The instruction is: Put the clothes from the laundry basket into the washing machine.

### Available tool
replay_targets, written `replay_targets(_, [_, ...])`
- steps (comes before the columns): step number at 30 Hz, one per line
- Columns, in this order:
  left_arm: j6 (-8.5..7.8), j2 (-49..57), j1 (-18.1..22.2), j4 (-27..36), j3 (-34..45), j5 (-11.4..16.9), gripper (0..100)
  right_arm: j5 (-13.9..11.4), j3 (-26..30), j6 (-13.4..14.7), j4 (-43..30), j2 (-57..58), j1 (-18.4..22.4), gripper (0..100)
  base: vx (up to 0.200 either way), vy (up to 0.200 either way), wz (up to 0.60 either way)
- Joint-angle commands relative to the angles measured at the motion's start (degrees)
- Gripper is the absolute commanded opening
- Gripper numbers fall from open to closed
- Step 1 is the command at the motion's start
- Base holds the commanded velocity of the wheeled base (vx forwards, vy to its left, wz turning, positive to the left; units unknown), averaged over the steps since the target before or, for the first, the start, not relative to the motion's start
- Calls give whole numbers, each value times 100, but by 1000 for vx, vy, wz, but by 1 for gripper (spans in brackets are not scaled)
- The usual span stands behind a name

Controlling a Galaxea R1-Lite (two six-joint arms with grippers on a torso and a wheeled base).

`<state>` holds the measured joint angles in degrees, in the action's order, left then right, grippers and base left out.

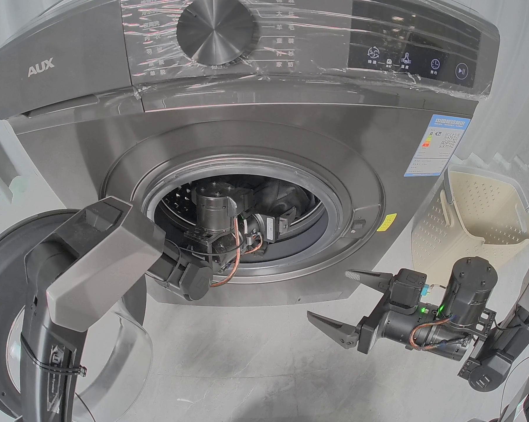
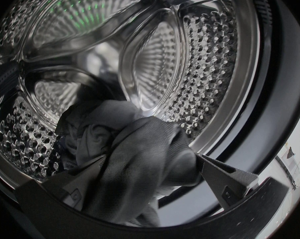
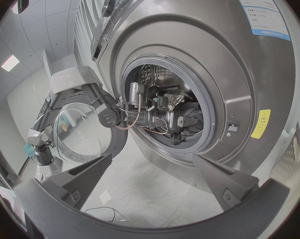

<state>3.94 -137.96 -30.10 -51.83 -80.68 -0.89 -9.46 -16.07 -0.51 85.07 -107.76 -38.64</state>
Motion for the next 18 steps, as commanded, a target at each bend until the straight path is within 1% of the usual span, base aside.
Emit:
replay_targets(1, [-16, -451, 127, 15, -229, -8, 100, -3, -2, -2, 10, -8, -3, 100, 0, 0, 0])
replay_targets(2, [-25, -486, 127, 15, -247, 1, 100, -3, -2, -2, 10, -8, -3, 100, 0, 0, 0])
replay_targets(3, [-25, -504, 136, 24, -273, -8, 0, -3, -2, -2, 10, -8, -3, 100, 0, 0, 0])
replay_targets(12, [11, -794, 241, 77, -739, -16, 0, -3, -10, -2, 19, -8, -12, 100, 0, 0, 0])
replay_targets(14, [72, -1013, 250, 95, -1231, -201, 0, -3, -19, -2, 28, -8, -12, 100, 0, 0, 0])
replay_targets(15, [90, -1057, 268, 95, -1319, -263, 0, -3, -19, -2, 28, -8, -12, 100, 0, 0, 0])
replay_targets(16, [134, -1180, 320, 103, -1635, -403, 0, -3, -28, -2, 28, -8, -12, 100, 0, 0, 0])
replay_targets(18, [142, -1304, 400, 156, -2057, -482, 0, -3, -37, -2, 36, -16, -12, 100, 0, 0, 0])
